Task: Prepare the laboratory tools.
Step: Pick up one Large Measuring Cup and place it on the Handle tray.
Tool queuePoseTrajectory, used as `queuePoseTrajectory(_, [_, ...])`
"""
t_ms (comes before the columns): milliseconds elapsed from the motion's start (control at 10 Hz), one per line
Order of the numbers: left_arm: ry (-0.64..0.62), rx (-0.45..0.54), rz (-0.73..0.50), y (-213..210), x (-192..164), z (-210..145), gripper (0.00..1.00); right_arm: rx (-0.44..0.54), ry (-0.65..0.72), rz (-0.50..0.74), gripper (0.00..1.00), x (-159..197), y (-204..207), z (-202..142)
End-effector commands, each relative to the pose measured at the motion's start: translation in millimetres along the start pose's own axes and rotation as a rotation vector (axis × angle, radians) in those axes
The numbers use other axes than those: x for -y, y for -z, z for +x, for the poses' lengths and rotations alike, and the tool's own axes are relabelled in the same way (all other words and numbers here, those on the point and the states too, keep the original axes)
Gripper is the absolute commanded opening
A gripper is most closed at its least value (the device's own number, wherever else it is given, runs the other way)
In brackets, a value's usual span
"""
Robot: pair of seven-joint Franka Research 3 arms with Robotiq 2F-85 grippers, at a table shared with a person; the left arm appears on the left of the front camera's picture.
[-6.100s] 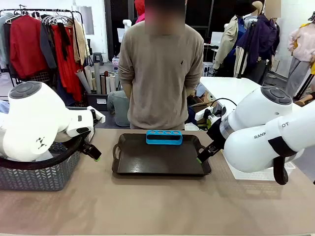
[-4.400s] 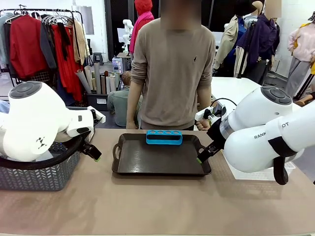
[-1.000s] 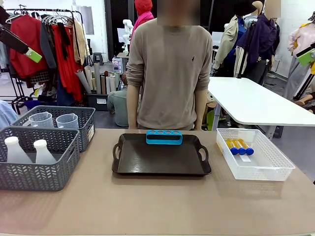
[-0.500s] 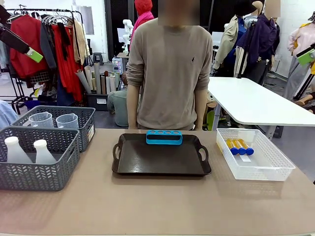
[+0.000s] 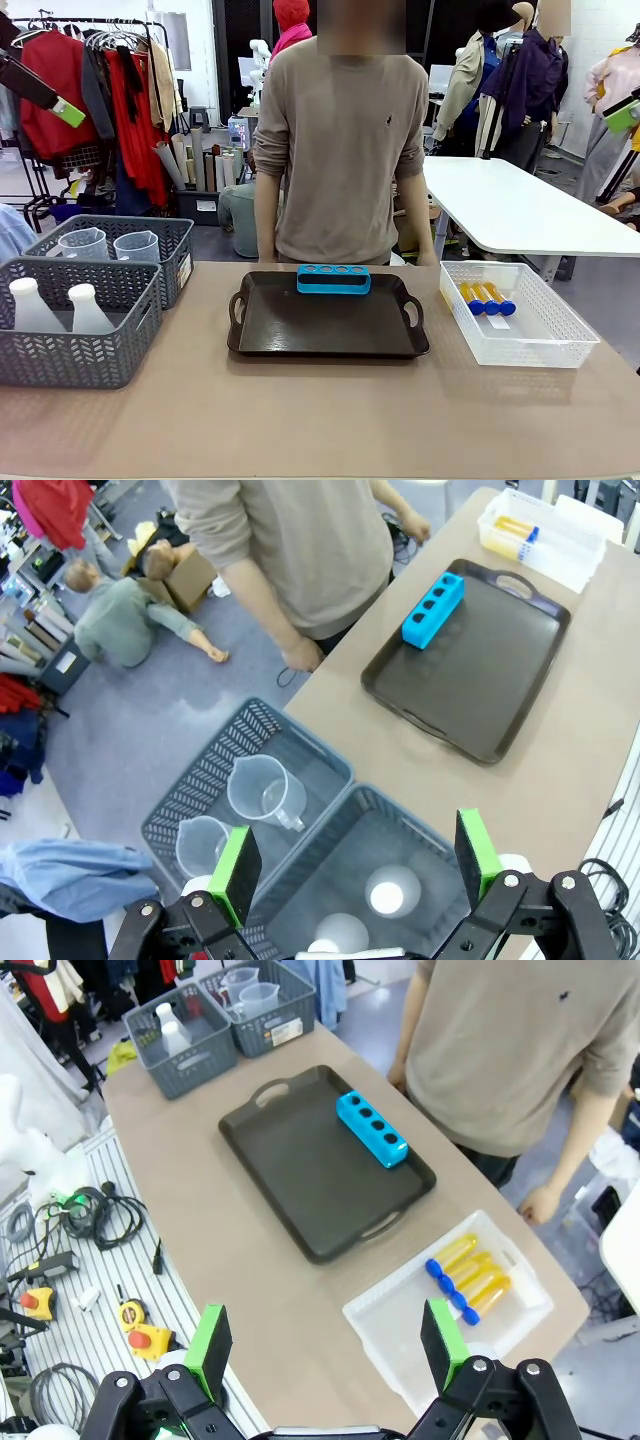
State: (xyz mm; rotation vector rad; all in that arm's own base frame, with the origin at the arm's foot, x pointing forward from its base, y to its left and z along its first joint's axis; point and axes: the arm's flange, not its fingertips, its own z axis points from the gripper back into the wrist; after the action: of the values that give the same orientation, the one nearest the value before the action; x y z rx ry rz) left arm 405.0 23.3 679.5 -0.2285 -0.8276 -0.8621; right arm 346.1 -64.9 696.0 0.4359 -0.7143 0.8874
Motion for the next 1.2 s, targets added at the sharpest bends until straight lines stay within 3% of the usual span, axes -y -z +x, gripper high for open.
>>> queuePoseTrajectory(0, [-0.002, 0.013, -0.009, -0.4, -0.8, -0.1, 1.0, 0.021, -0.014, 0.016, 1.0, 0.5, 0.2, 1.0])
queuePoseTrajectory(1100, [-0.002, 0.013, -0.009, -0.4, -0.8, -0.1, 1.0, 0.021, -0.014, 0.016, 1.0, 0.5, 0.2, 1.0])
